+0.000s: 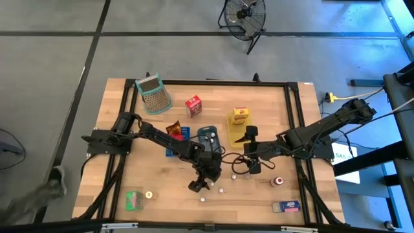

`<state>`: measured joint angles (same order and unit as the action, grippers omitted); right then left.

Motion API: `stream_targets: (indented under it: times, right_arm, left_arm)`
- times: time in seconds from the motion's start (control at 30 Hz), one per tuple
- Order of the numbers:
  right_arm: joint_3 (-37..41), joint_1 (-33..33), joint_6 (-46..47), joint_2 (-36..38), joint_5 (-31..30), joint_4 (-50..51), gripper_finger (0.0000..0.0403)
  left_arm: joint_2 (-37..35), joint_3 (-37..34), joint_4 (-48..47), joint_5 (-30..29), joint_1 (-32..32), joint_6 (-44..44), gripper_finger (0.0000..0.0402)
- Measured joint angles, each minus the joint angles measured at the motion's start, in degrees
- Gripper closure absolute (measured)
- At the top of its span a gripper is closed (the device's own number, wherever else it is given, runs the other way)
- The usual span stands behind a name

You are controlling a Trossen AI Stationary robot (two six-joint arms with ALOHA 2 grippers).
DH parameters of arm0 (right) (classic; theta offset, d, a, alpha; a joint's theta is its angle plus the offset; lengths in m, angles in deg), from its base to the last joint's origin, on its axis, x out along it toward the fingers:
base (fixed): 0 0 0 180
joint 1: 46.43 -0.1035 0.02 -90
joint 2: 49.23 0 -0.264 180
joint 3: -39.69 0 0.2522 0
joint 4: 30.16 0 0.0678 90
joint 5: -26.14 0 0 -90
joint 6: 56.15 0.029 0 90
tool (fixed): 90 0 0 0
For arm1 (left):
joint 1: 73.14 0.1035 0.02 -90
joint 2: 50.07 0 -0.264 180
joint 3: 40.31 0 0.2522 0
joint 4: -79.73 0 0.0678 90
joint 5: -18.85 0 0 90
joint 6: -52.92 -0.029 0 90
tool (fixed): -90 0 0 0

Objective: Pick & Place Kitchen Items
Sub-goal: Put the small food coloring bottle into the gray bin

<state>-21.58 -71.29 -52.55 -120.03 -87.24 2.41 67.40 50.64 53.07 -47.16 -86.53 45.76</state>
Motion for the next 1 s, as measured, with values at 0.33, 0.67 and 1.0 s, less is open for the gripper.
stream_targets:
  times: [0.33, 0.67, 1.0]
  right_arm:
    - [0.0, -0.6, 0.0, 0.0, 0.0, 0.0, 0.007]
    - [0.0, -1.9, 0.0, 0.0, 0.0, -0.4, 0.007]
    - [0.0, -1.9, 0.0, 0.0, 0.0, -1.1, 0.007]
  left_arm:
    - [0.0, 0.0, 2.1, 0.1, 0.0, 1.9, 0.02]
    - [0.3, 0.0, 2.5, -0.4, 0.0, 2.1, 0.02]
    - [0.6, -0.1, 2.3, 1.0, 0.2, 1.5, 0.02]
